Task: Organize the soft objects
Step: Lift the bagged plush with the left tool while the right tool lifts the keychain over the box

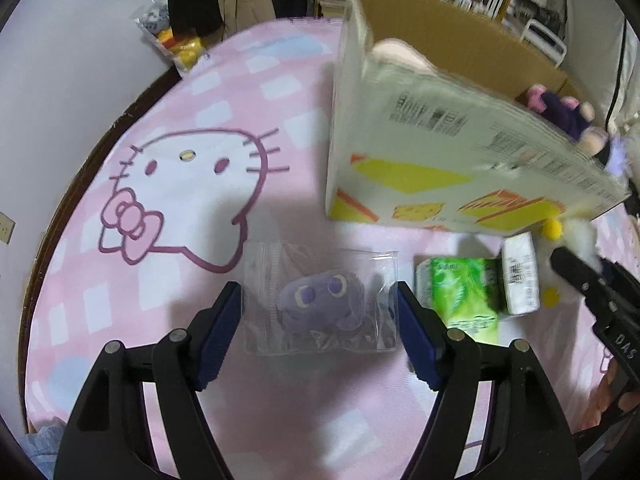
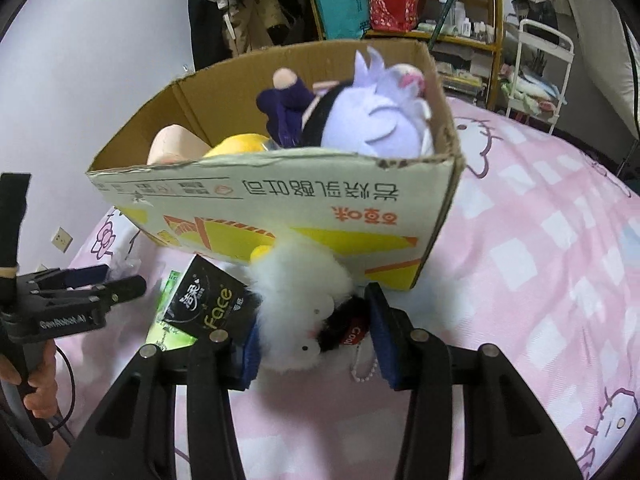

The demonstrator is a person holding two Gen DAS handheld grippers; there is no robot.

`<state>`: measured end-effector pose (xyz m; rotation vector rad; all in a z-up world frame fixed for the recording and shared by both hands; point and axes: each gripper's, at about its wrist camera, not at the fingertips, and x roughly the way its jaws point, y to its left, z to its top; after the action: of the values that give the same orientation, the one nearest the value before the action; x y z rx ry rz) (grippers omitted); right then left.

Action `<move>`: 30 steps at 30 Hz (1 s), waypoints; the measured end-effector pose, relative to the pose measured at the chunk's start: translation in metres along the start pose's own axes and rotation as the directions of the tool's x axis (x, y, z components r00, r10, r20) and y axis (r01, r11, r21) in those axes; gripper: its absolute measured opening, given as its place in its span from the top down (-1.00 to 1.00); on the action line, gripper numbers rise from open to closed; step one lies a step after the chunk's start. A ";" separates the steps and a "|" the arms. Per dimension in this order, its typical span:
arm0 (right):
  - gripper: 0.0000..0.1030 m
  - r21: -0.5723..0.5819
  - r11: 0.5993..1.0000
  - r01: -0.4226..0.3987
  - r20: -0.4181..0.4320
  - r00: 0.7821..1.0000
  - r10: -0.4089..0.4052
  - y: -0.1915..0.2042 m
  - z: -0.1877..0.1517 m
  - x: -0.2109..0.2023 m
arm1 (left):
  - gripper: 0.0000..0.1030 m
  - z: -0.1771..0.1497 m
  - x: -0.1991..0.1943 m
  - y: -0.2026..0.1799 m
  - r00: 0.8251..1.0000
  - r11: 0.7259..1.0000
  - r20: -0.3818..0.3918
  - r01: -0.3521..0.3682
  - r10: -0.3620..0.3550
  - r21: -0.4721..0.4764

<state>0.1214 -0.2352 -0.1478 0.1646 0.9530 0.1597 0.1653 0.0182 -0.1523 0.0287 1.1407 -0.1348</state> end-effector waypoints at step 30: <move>0.05 -0.081 0.996 0.041 0.467 0.884 0.002 0.017 0.034 -0.147 | -0.44 -0.016 -0.188 -0.037 0.754 0.996 0.656 -0.076 0.027 0.046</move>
<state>0.0644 -0.2510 -0.0083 0.1036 0.4626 0.1348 0.0694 -0.0001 0.0137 0.0695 0.4214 -0.1214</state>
